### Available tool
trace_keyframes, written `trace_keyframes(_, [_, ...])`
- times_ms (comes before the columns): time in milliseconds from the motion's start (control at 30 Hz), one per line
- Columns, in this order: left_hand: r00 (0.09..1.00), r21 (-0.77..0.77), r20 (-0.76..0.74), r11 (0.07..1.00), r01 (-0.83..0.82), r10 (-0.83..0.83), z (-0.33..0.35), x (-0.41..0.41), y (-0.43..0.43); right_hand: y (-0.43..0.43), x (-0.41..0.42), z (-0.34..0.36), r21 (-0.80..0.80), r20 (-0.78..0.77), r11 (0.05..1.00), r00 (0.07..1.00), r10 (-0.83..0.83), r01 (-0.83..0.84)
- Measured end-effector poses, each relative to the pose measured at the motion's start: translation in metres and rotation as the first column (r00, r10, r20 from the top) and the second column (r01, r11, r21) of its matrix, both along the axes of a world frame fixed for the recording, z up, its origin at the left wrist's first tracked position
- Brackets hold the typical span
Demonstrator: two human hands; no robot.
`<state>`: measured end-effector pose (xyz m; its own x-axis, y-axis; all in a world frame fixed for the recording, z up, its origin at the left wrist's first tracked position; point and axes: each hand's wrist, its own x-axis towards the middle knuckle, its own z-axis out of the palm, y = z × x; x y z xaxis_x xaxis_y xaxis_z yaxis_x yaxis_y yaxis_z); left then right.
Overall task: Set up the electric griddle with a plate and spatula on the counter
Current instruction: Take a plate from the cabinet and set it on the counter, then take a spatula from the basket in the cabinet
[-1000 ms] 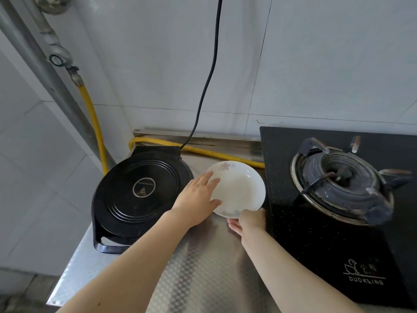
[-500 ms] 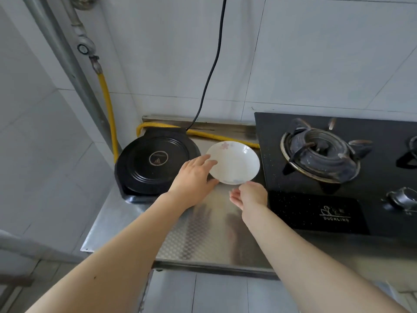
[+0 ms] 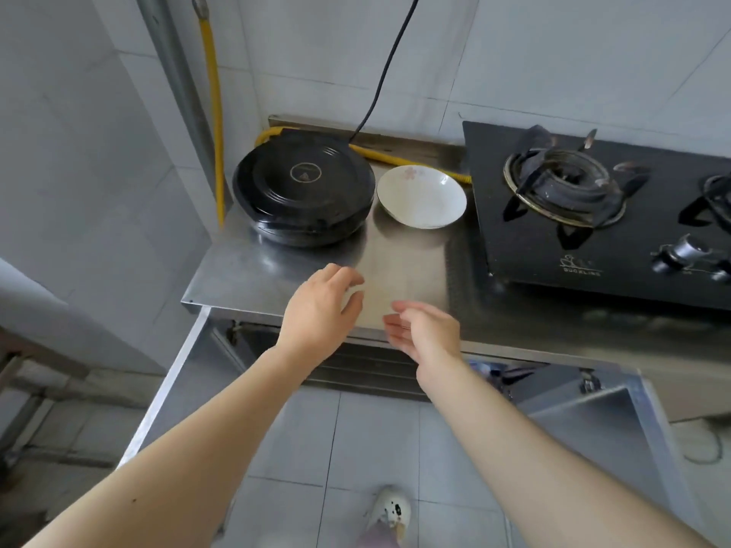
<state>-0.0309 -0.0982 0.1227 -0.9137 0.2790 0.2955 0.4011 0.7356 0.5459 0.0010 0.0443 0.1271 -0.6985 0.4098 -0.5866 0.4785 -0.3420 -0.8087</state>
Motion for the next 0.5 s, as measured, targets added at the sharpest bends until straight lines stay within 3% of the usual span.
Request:
trace_keyframes(167, [0.996, -0.070, -0.024, 0.994, 0.079, -0.081, -0.045, 0.032, -0.003, 0.006, 0.027, -0.059, 0.055, 0.028, 0.994, 0.995, 0.097, -0.099])
trace_keyframes(300, [0.987, -0.153, 0.092, 0.978, 0.144, -0.130, -0.107, 0.039, 0.008, 0.022, 0.028, -0.123, 0.132, 0.057, 0.975, 0.983, 0.176, -0.182])
trace_keyframes(400, [0.987, -0.188, 0.151, 0.978, 0.091, -0.062, -0.158, 0.027, 0.019, 0.045, 0.011, -0.174, 0.203, 0.069, 0.953, 0.974, 0.215, -0.225])
trace_keyframes(500, [0.993, -0.166, 0.111, 0.986, -0.012, 0.031, -0.191, -0.001, 0.031, 0.071, -0.015, -0.208, 0.296, 0.053, 0.924, 0.970, 0.238, -0.243])
